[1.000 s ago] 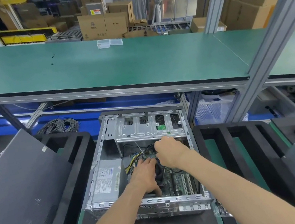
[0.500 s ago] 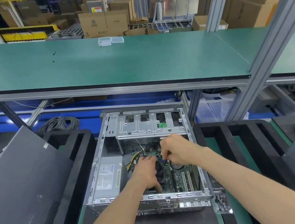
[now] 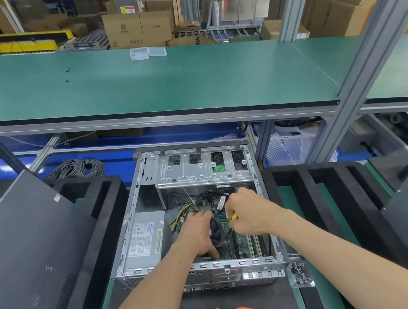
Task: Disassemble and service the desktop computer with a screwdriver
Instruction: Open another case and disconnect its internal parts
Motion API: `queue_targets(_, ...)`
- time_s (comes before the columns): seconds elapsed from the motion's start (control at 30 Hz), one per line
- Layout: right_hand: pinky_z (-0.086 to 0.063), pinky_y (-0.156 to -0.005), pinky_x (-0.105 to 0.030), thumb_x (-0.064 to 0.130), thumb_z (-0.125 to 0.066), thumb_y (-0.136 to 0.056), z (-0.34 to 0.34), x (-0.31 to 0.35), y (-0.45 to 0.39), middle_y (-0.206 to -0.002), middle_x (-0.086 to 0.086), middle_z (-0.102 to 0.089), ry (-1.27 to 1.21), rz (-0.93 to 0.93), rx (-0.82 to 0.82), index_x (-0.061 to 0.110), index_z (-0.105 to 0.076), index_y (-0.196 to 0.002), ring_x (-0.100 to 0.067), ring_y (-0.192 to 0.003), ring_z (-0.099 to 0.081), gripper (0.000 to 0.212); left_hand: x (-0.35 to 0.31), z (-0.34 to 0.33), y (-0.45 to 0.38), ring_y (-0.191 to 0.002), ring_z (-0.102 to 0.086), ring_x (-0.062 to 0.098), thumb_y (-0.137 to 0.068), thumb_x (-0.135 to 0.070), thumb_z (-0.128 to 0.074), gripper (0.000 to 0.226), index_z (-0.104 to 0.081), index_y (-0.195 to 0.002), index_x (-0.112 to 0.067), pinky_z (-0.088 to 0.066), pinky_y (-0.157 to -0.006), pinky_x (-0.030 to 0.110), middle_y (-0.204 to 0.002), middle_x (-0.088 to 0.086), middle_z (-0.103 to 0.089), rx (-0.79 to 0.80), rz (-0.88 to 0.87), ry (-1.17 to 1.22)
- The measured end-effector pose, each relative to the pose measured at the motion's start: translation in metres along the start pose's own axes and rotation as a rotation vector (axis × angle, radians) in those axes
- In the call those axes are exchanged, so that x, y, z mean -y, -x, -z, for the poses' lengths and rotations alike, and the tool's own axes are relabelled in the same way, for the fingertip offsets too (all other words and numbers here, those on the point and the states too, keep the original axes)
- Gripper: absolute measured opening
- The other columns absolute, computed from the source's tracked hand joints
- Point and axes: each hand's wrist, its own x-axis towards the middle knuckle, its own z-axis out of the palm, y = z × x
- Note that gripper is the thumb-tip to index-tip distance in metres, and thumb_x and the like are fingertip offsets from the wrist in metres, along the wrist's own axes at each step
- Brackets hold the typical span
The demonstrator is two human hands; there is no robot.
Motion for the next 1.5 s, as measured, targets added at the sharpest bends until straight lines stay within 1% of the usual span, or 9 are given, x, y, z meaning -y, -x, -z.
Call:
queue_targets(0.3,-0.052,-0.080,-0.039,0.017,-0.062,-0.086,0.000,0.004,-0.002,-0.098,-0.010,-0.059,0.019,-0.003,0.008,0.009,-0.067,-0.097,-0.033,-0.100,-0.053,0.015,0.002,-0.001,-0.002,-0.123,-0.039,0.028,-0.054,-0.049,-0.094,0.096,-0.043,-0.128,-0.017,-0.043,-0.103,0.041,-0.132,0.003,-0.052,0.010,-0.003,-0.010)
queue_targets(0.43,-0.041,-0.056,-0.033,0.013,-0.060,-0.086,0.000,0.014,-0.004,-0.079,-0.005,-0.039,0.079,-0.010,0.027,0.011,-0.047,-0.074,-0.033,-0.074,-0.051,0.017,0.002,-0.001,-0.003,-0.124,-0.040,0.030,-0.053,-0.050,-0.094,0.096,-0.043,-0.126,-0.016,-0.042,-0.104,0.041,-0.131,0.004,-0.052,0.022,-0.001,-0.017)
queue_targets(0.57,-0.040,-0.039,-0.026,0.010,-0.052,-0.089,0.002,0.026,-0.014,-0.091,-0.008,-0.038,0.015,-0.162,0.130,0.006,-0.049,-0.096,-0.024,-0.054,-0.053,0.009,0.003,-0.003,-0.006,-0.128,-0.039,0.030,-0.054,-0.050,-0.094,0.103,-0.041,-0.135,-0.015,-0.039,-0.109,0.042,-0.137,0.004,-0.050,0.026,0.002,-0.027)
queue_targets(0.73,-0.042,-0.051,-0.030,0.008,-0.057,-0.085,0.012,0.037,-0.017,-0.088,-0.011,-0.044,0.147,-0.020,0.180,0.011,-0.039,-0.079,-0.024,-0.065,-0.051,0.020,0.005,-0.008,-0.011,-0.132,-0.036,0.031,-0.054,-0.050,-0.094,0.108,-0.041,-0.142,-0.018,-0.036,-0.113,0.043,-0.139,0.003,-0.050,0.027,-0.022,-0.026)
queue_targets(0.87,-0.034,-0.047,-0.028,0.005,-0.067,-0.082,0.004,0.049,-0.019,-0.069,-0.001,-0.039,0.436,0.307,0.197,0.009,-0.057,-0.076,-0.024,-0.064,-0.049,0.013,0.005,-0.008,-0.012,-0.142,-0.025,0.033,-0.064,-0.058,-0.086,0.098,-0.046,-0.147,-0.025,-0.018,-0.120,0.043,-0.152,0.004,-0.041,0.091,-0.049,-0.133)
queue_targets(1.13,-0.044,-0.059,-0.035,0.021,-0.053,-0.087,0.007,0.021,-0.026,-0.084,-0.005,-0.036,0.158,-0.106,0.213,0.012,-0.043,-0.093,-0.026,-0.070,-0.051,0.015,0.009,-0.009,-0.013,-0.122,-0.041,0.028,-0.048,-0.051,-0.095,0.099,-0.043,-0.126,-0.018,-0.040,-0.107,0.041,-0.131,0.003,-0.053,0.018,-0.016,-0.012)
queue_targets(1.27,-0.042,-0.062,-0.035,0.014,-0.060,-0.084,0.006,0.032,-0.025,-0.077,-0.002,-0.031,0.194,0.036,0.184,0.016,-0.040,-0.082,-0.026,-0.074,-0.045,0.020,0.010,-0.011,-0.015,-0.131,-0.039,0.031,-0.050,-0.053,-0.094,0.110,-0.042,-0.140,-0.018,-0.034,-0.113,0.043,-0.137,0.002,-0.052,0.035,-0.039,-0.023)
queue_targets(1.4,-0.032,-0.048,-0.029,0.000,-0.063,-0.083,-0.005,0.046,-0.019,-0.086,-0.011,-0.054,0.381,0.272,0.144,0.005,-0.066,-0.089,-0.020,-0.059,-0.042,0.008,0.009,-0.011,-0.017,-0.140,-0.036,0.031,-0.068,-0.057,-0.083,0.090,-0.049,-0.143,-0.020,-0.016,-0.121,0.045,-0.144,0.003,-0.051,0.075,-0.077,-0.136)
queue_targets(1.5,-0.048,-0.056,-0.036,0.000,-0.062,-0.086,0.004,0.038,-0.019,-0.090,-0.011,-0.060,0.330,0.262,0.114,0.005,-0.075,-0.097,-0.031,-0.076,-0.059,0.019,0.010,-0.011,-0.016,-0.138,-0.036,0.031,-0.055,-0.055,-0.091,0.104,-0.046,-0.142,-0.020,-0.022,-0.120,0.044,-0.142,0.002,-0.051,0.055,-0.055,-0.059)
